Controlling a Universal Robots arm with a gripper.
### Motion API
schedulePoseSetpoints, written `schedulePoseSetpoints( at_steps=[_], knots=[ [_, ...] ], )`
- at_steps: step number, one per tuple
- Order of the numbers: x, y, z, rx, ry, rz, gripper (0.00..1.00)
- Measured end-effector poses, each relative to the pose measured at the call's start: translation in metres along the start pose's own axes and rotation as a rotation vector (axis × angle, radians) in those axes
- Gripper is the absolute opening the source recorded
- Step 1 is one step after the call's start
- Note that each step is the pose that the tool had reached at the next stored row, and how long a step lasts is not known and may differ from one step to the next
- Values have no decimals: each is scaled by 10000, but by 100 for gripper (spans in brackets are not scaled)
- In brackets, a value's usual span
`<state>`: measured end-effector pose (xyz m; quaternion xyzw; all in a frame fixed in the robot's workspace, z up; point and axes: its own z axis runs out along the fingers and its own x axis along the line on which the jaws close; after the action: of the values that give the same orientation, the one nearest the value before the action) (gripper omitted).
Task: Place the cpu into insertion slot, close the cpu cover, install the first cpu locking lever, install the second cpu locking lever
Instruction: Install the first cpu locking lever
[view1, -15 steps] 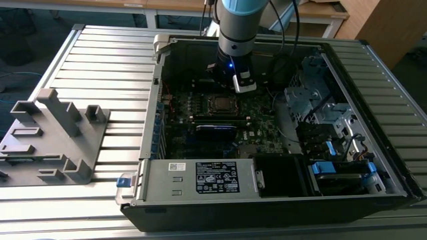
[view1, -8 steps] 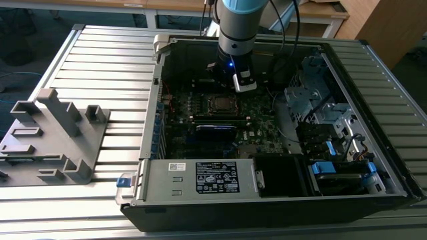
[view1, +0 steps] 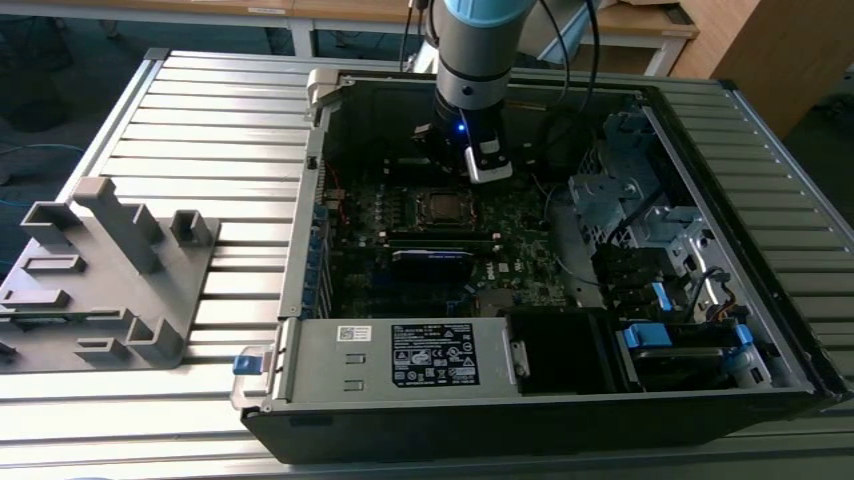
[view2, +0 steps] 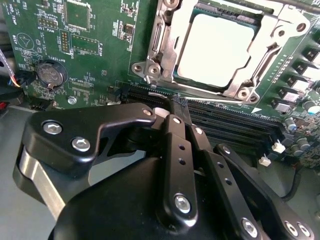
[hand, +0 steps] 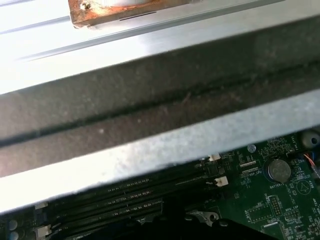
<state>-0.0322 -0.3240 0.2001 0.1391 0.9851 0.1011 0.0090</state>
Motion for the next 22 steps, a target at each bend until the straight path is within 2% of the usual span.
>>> schedulePoseSetpoints(
  at_steps=[6,9,15,19,22],
  knots=[
    [4,7,5,-94,16,54,11],
    [3,7,6,-104,19,54,11],
    [1,-5,34,-68,-27,44,11],
    [1,-5,35,-43,-34,42,11],
    [-5,-8,40,6,-48,42,11]
  ],
)
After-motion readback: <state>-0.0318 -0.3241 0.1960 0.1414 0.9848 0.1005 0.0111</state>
